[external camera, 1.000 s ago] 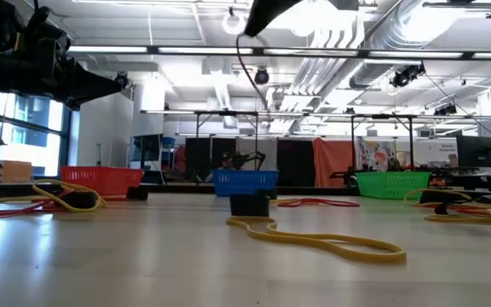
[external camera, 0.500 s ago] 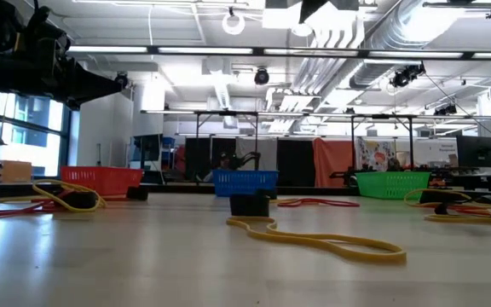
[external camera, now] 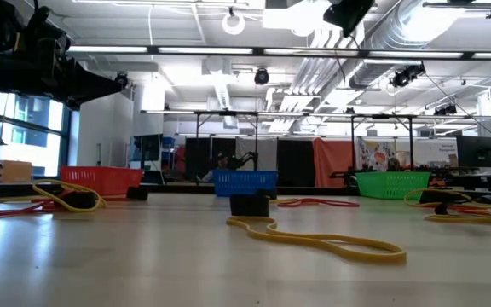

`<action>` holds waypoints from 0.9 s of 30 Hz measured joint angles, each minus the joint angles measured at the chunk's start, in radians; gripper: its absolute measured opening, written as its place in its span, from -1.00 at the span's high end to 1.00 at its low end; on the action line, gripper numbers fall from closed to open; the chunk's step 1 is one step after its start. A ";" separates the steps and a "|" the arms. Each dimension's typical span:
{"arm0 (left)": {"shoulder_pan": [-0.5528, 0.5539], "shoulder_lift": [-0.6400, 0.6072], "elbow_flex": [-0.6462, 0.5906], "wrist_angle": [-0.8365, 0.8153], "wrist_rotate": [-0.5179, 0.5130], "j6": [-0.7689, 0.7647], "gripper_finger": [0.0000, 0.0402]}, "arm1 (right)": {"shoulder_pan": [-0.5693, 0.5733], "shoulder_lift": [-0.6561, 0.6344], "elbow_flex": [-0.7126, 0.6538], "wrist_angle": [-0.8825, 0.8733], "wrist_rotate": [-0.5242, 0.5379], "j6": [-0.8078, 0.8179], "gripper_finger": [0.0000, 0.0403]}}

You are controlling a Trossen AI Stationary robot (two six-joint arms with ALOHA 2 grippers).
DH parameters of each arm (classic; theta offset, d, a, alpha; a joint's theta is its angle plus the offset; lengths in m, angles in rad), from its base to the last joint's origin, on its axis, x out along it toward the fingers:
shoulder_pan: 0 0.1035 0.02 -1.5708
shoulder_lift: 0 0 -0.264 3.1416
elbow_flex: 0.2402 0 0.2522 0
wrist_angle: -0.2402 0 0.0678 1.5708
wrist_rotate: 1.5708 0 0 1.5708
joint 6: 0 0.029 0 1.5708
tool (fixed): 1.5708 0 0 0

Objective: Sort rubber bands into baskets
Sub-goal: Put the red rubber band into the green bin

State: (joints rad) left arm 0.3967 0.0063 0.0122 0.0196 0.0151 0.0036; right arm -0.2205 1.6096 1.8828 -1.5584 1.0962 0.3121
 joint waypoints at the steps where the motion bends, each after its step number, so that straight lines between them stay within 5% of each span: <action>1: 0.000 0.000 0.000 0.000 0.000 0.000 0.99 | -0.019 0.000 0.000 -0.002 0.009 0.004 1.00; 10: 0.000 0.000 0.000 0.000 0.000 0.000 0.99 | -0.181 -0.009 -0.058 -0.004 0.033 0.061 1.00; 27: 0.000 0.000 0.000 0.000 0.000 0.000 0.99 | -0.393 -0.094 -0.642 0.451 0.006 -0.002 1.00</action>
State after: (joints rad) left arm 0.3969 0.0063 0.0122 0.0193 0.0151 0.0036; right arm -0.6131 1.5158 1.2411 -1.1079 1.1019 0.3106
